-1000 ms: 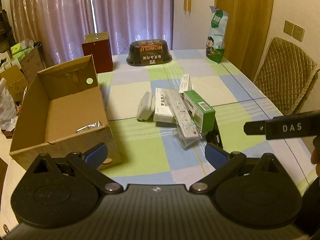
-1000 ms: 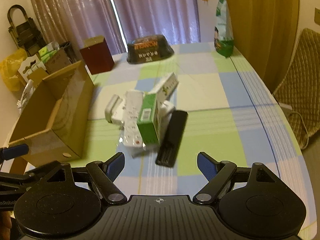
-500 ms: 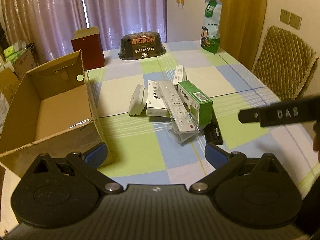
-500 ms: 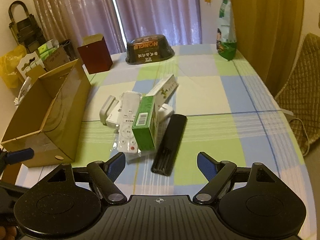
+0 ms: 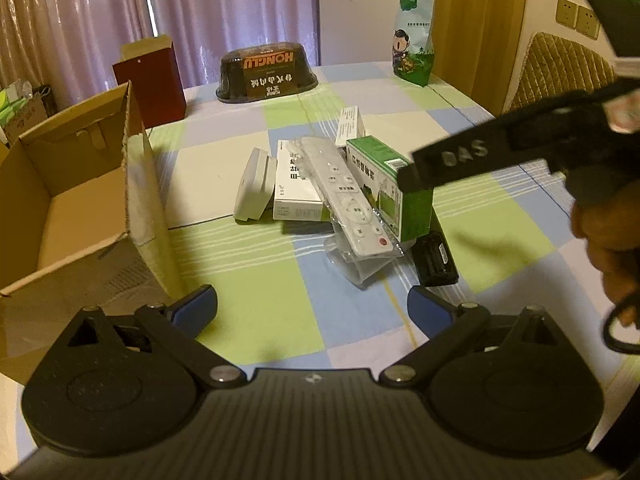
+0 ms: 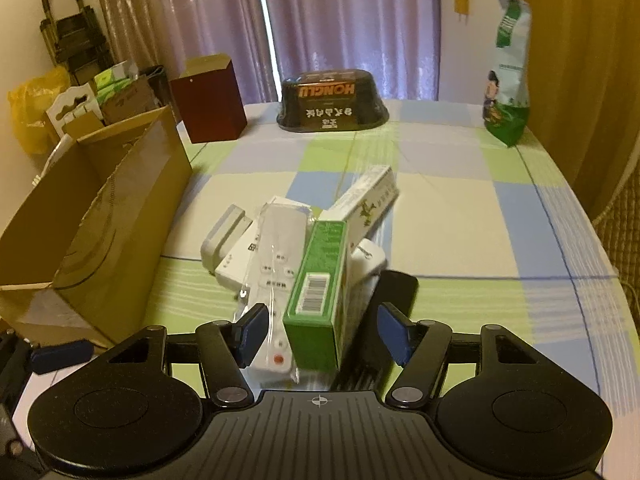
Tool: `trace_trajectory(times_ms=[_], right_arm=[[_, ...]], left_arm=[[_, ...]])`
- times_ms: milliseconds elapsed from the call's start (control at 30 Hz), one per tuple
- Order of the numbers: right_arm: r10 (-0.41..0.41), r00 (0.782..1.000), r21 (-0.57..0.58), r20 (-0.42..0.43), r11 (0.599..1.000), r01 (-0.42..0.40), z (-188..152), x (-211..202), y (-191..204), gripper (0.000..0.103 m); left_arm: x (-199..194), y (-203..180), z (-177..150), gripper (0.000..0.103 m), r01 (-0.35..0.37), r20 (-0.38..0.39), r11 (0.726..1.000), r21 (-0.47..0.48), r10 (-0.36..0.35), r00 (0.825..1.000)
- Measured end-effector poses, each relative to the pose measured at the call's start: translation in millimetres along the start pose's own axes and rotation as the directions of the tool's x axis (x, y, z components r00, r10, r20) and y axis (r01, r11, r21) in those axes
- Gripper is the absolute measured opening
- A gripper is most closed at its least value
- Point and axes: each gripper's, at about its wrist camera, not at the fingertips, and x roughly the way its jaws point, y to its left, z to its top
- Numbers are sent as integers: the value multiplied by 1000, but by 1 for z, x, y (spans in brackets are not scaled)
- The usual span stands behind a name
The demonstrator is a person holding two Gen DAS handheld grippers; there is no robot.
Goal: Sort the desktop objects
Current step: 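Grasp the long green medicine box with the right tool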
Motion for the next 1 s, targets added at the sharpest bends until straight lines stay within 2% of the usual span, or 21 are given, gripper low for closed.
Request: trace_trajectory(times_ms=[67, 100, 133, 333, 400, 567, 700, 1000], right_arm=[[7, 1000, -7, -6, 1000, -7, 2, 10, 1, 61], [11, 1000, -11, -10, 1000, -11, 3, 15, 1, 52], [14, 1000, -12, -18, 1000, -14, 4, 19, 1, 49], [18, 999, -9, -45, 1000, -18, 9, 41, -2, 47], [16, 999, -8, -50, 1000, -16, 11, 45, -4, 36], [0, 998, -6, -55, 1000, -1, 14, 49, -10, 29], [-1, 999, 1, -52, 1000, 1, 12, 44, -20, 29], [-15, 1000, 56, -22, 998, 16, 7, 22, -47, 29]], left_arm=[[4, -1, 0, 98, -2, 5, 1000, 17, 2, 1000], [7, -2, 0, 97, -2, 7, 1000, 26, 2, 1000], [9, -3, 0, 96, 0, 6, 1000, 30, 0, 1000], [21, -4, 2, 93, 15, 4, 999, 31, -15, 1000], [25, -5, 2, 92, 17, 4, 999, 30, -17, 1000], [34, -5, 7, 92, 21, 6, 1000, 14, -21, 1000], [43, -11, 15, 91, 32, 15, 999, 17, -32, 999], [72, -30, 35, 83, 35, 25, 999, 10, -35, 999]])
